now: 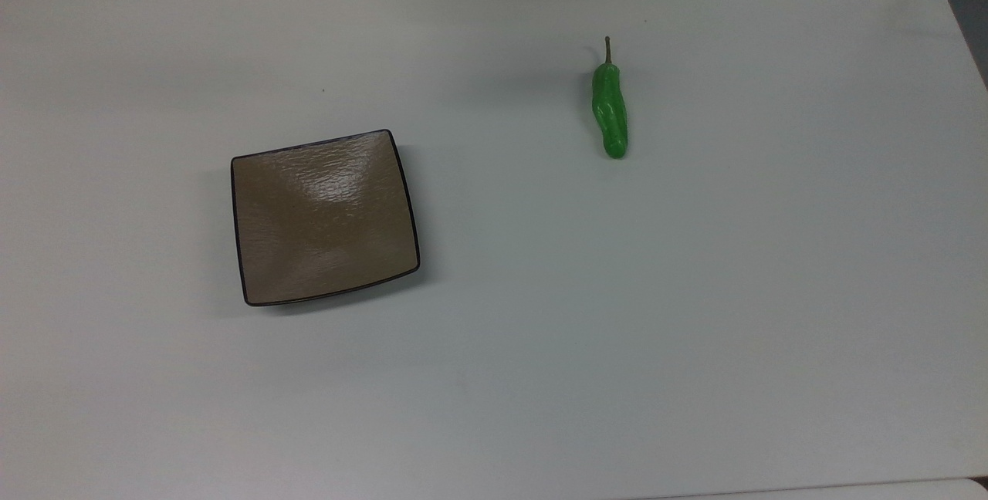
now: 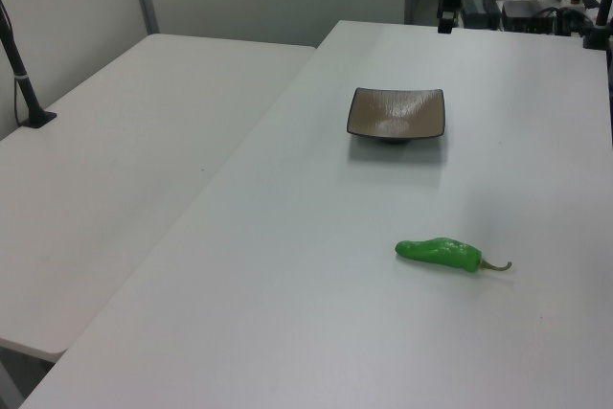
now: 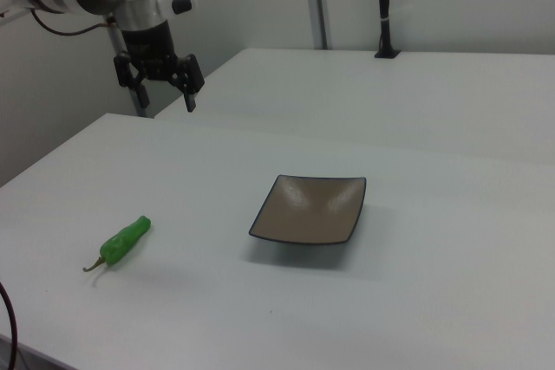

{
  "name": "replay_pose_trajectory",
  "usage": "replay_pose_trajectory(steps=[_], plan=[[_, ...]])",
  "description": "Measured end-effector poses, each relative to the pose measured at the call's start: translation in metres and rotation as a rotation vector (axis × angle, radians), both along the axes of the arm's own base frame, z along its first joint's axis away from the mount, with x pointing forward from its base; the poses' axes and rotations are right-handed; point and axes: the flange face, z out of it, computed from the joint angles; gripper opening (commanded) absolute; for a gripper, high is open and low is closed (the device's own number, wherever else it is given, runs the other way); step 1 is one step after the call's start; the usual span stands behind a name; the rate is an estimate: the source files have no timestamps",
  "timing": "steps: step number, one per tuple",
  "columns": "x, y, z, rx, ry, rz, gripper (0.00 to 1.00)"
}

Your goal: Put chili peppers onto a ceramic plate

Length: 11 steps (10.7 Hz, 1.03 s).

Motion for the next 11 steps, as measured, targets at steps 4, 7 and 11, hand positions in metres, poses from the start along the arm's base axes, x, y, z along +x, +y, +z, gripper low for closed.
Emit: replay_pose_trajectory(steps=[4, 7, 11], plan=[[0.004, 0.001, -0.010, -0.010, 0.016, 0.004, 1.00], [0.004, 0.004, -0.011, -0.011, 0.019, 0.005, 1.00], [0.003, 0.015, -0.015, -0.012, 0.026, 0.018, 1.00]])
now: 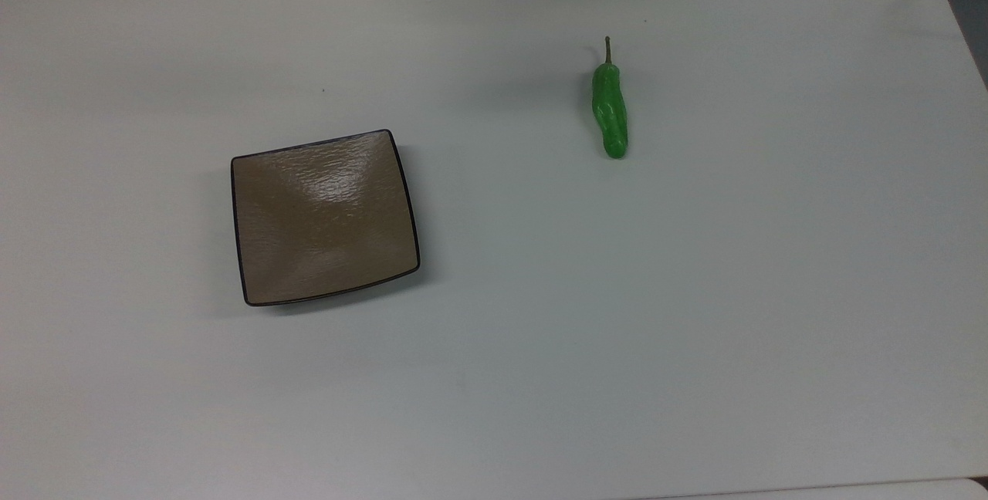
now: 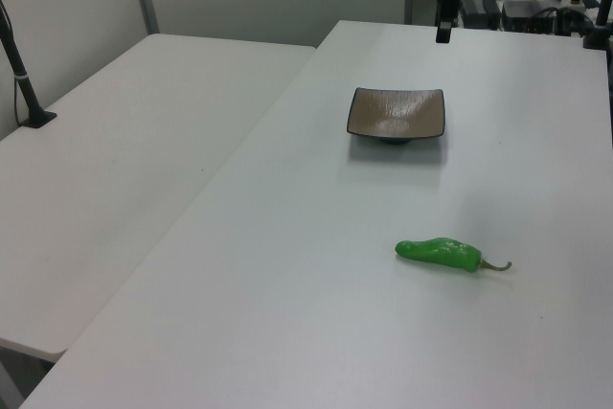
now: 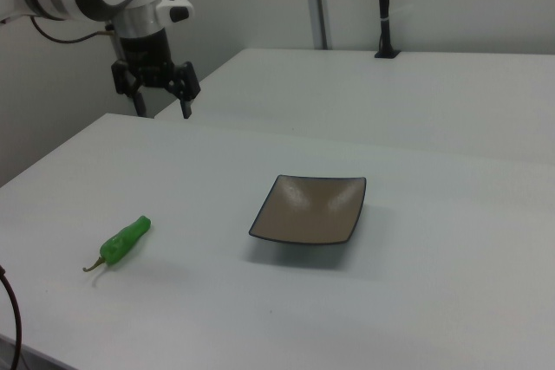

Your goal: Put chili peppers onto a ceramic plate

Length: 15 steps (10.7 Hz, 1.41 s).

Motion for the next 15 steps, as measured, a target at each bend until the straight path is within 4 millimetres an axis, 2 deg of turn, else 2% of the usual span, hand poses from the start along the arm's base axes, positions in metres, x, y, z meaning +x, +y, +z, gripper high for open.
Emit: replay_pose_trajectory(steps=[6, 9, 11, 15], plan=[[-0.021, 0.084, -0.032, -0.015, 0.076, 0.007, 1.00], [-0.021, 0.134, -0.068, -0.020, 0.102, -0.022, 1.00], [-0.012, 0.144, -0.096, -0.028, 0.125, -0.030, 1.00], [-0.001, 0.148, -0.156, -0.042, 0.159, -0.038, 1.00]])
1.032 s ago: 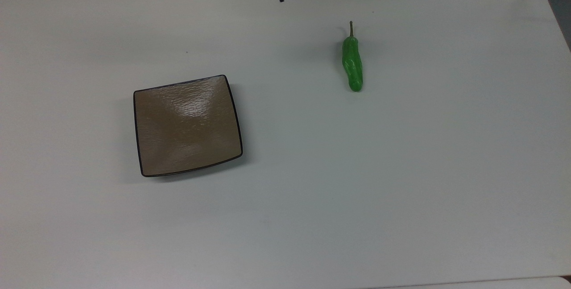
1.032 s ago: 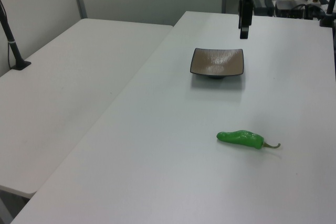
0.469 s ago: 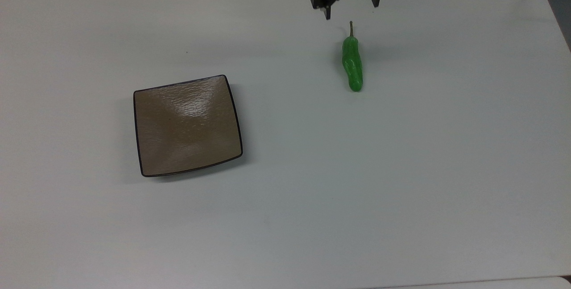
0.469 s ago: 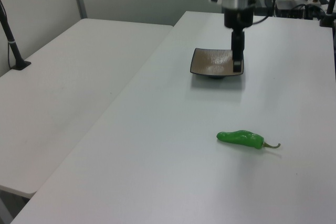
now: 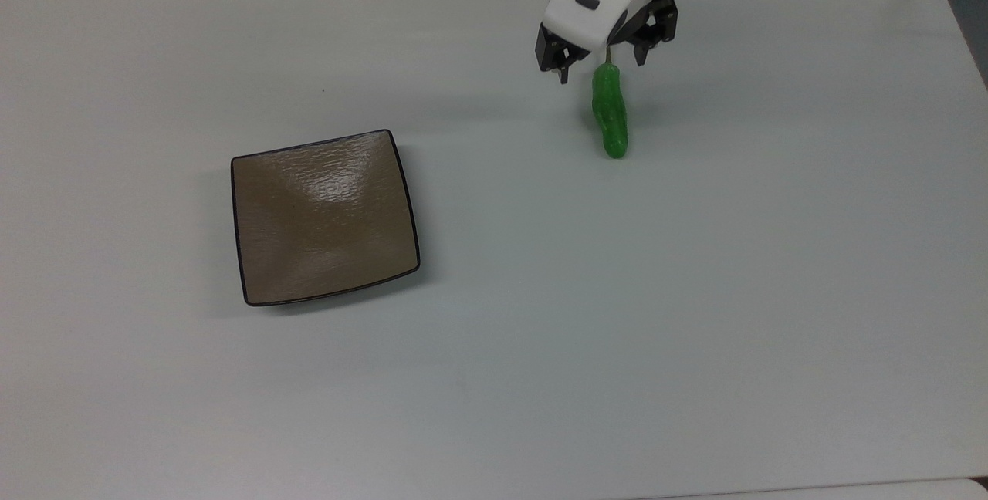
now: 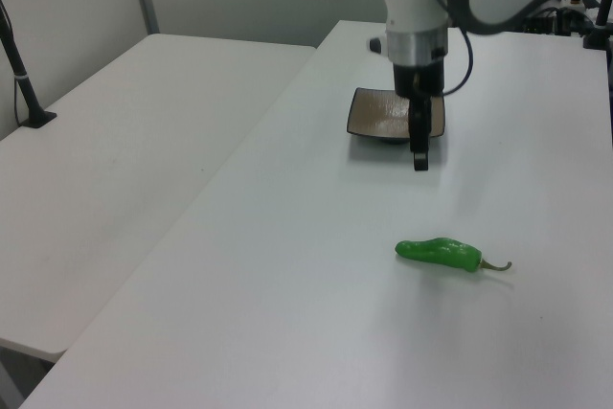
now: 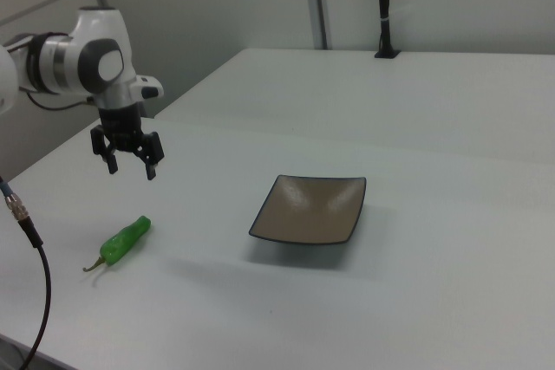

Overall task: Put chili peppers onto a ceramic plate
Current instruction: 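Move the open gripper over the green chili pepper and lower it, then close the gripper on the green chili pepper's body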

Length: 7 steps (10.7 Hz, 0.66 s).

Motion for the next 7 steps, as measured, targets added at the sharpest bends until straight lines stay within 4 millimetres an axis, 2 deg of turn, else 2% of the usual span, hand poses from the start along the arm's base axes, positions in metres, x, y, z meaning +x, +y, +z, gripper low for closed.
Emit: replay_pose_trajectory(steps=[3, 7], plan=[[-0.011, 0.007, -0.037, -0.004, 0.013, 0.013, 1.00], [-0.042, 0.030, -0.094, -0.065, -0.008, 0.049, 1.00]])
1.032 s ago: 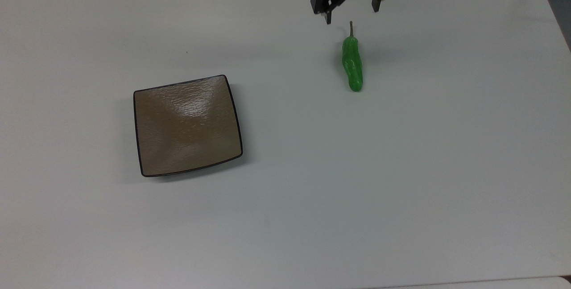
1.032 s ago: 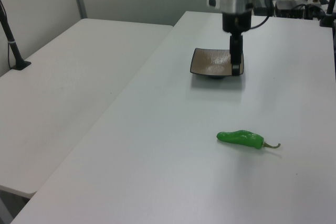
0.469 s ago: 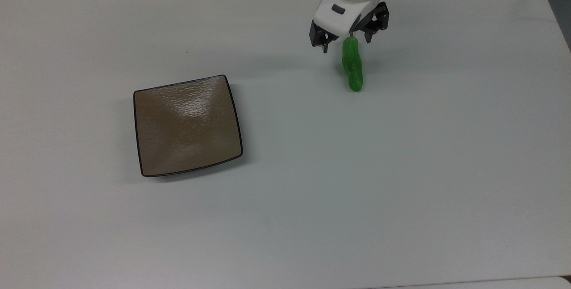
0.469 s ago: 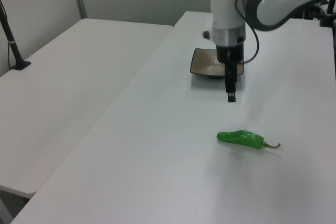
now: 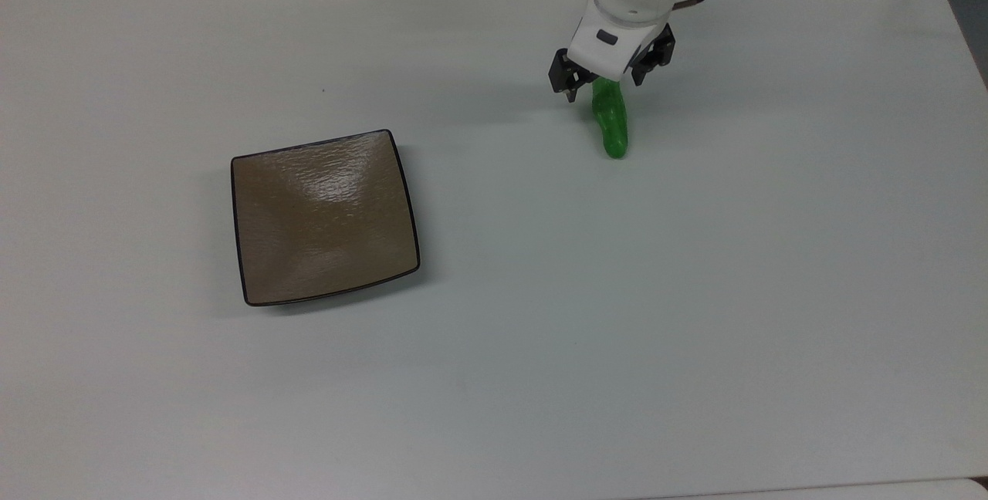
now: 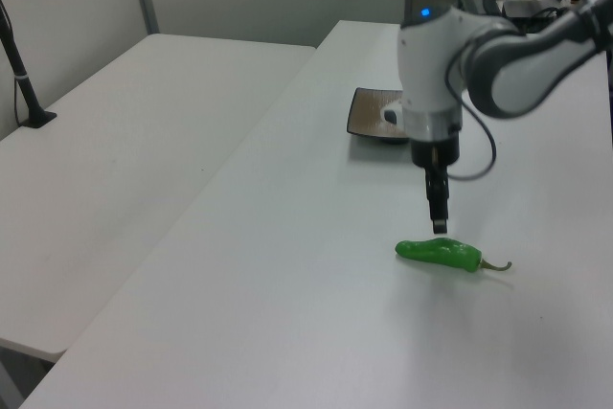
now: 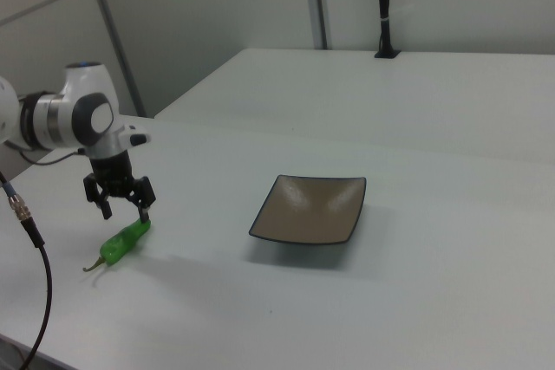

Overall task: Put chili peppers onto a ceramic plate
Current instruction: 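Close the gripper on the green chili pepper's body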

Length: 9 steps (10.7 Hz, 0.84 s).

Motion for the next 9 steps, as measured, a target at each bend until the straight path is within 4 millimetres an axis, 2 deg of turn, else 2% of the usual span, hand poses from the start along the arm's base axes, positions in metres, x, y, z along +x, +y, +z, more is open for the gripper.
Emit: replay_pose_trajectory(steps=[4, 5, 7, 9], plan=[[-0.020, 0.007, -0.041, -0.038, -0.027, -0.007, 0.99], [-0.023, 0.009, -0.047, -0.044, -0.034, -0.006, 0.99], [-0.024, 0.011, -0.051, -0.041, -0.042, -0.008, 0.93], [-0.024, 0.011, -0.052, -0.042, -0.040, -0.008, 0.69]])
